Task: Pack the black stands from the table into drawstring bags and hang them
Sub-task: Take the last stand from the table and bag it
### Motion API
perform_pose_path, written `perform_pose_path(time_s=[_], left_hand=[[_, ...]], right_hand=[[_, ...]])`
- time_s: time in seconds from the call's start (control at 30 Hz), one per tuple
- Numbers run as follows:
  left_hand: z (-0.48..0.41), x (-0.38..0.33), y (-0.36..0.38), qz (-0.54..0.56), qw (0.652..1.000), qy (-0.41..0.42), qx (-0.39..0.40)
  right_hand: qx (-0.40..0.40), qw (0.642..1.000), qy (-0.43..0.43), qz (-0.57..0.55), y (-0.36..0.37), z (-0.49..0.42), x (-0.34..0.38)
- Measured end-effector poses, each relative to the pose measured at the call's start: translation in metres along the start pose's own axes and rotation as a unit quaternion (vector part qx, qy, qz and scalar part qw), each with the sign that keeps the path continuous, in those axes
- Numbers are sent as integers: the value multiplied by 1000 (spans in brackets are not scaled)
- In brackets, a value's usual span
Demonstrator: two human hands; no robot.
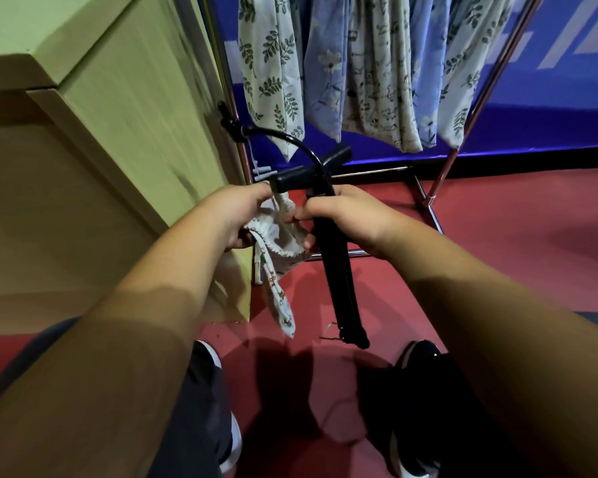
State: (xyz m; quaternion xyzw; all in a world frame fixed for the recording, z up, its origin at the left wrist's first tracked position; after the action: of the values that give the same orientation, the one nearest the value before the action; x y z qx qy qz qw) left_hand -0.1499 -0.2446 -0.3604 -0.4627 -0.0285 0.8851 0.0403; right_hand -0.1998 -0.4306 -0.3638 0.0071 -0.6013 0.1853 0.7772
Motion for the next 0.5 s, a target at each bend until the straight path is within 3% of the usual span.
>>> perform_pose_path(time_s=[0.17,0.33,0.5], left_hand=[[1,-4,1,6,999,-18,-31],[0,-6,-2,41,997,-66,14],[1,-11,-6,110,992,-64,21]], right_hand=[[6,999,25,23,-2,0,-8],[19,999,43,17,-5,5,-8],[32,998,52,28,-7,4,-13]])
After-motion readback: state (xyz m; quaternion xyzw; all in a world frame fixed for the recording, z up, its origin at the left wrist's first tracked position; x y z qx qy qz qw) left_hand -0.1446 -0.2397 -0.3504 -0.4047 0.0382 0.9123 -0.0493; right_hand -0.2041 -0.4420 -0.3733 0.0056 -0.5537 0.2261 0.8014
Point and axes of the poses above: each hand's wrist, its own z-axis away from the middle knuckle, its own y-axis out of the palm, x = y × z, the point moved 1 cm from there along -z, towards the middle knuckle, and after that the axes turned 13 degrees about z, right-handed, at the moved point
